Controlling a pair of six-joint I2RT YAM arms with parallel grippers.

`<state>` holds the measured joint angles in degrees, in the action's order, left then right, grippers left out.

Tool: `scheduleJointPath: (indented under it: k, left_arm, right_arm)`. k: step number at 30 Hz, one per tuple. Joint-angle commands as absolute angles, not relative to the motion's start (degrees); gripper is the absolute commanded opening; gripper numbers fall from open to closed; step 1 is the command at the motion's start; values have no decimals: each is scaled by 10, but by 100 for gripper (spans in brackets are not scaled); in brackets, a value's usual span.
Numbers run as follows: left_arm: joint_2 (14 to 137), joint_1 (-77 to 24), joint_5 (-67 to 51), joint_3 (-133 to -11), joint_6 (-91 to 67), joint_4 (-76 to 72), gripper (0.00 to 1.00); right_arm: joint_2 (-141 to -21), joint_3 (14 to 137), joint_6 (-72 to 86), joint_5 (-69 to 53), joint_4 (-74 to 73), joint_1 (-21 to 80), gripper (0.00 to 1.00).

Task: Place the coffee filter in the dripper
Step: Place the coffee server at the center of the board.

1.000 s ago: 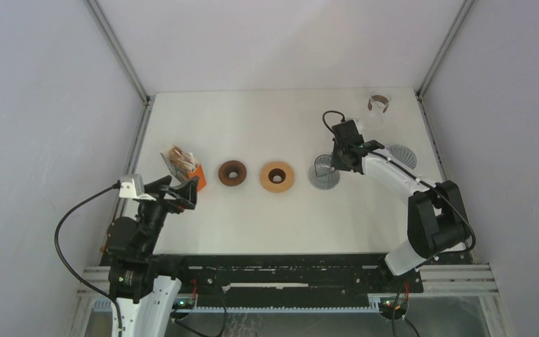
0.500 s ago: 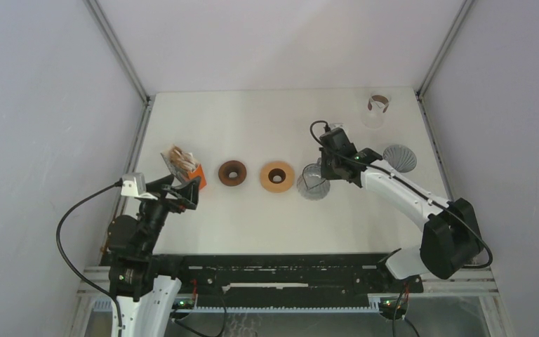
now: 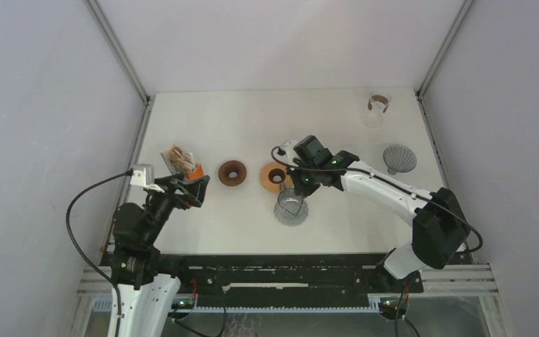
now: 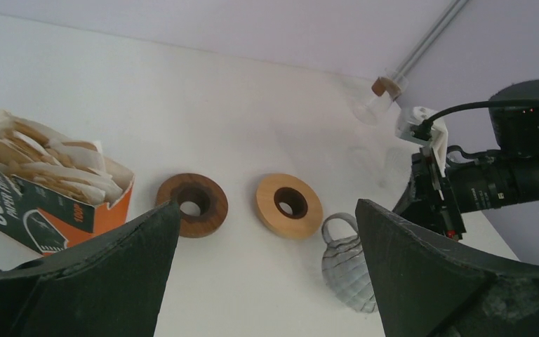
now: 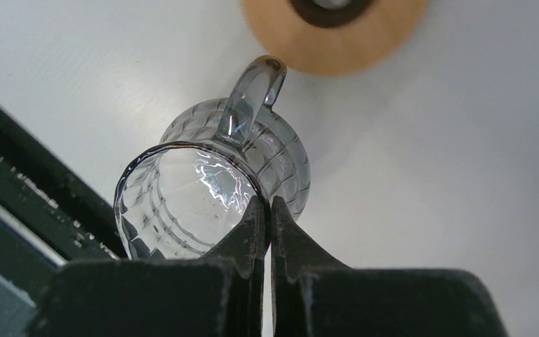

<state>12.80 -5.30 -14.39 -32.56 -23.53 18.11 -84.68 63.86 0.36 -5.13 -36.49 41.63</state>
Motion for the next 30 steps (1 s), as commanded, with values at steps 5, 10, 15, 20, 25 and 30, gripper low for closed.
scheduleJointPath:
  k: [5,10,15,20,25,30]
  left_arm:
    - [206,-69,-208,-346,-247,198,100]
    - [210,-71,-211,-341,-261,203,100]
    - [220,-85,-215,-330,-278,203,100]
    - [221,-118,-201,-319,-298,201,100]
    - [221,-158,-189,-290,-328,180,100]
    - [216,-205,-161,-268,-353,165,99]
  right_arm:
    - [-947,762,-143,-156,-375,474,0]
    - [-974,779,-174,-151,-370,490,0]
    - [-979,782,-186,-149,-368,495,6]
    - [-983,782,-190,-150,-367,494,17]
    - [-986,783,-197,-149,-359,494,28]
    - [-979,787,-184,-163,-358,481,37]
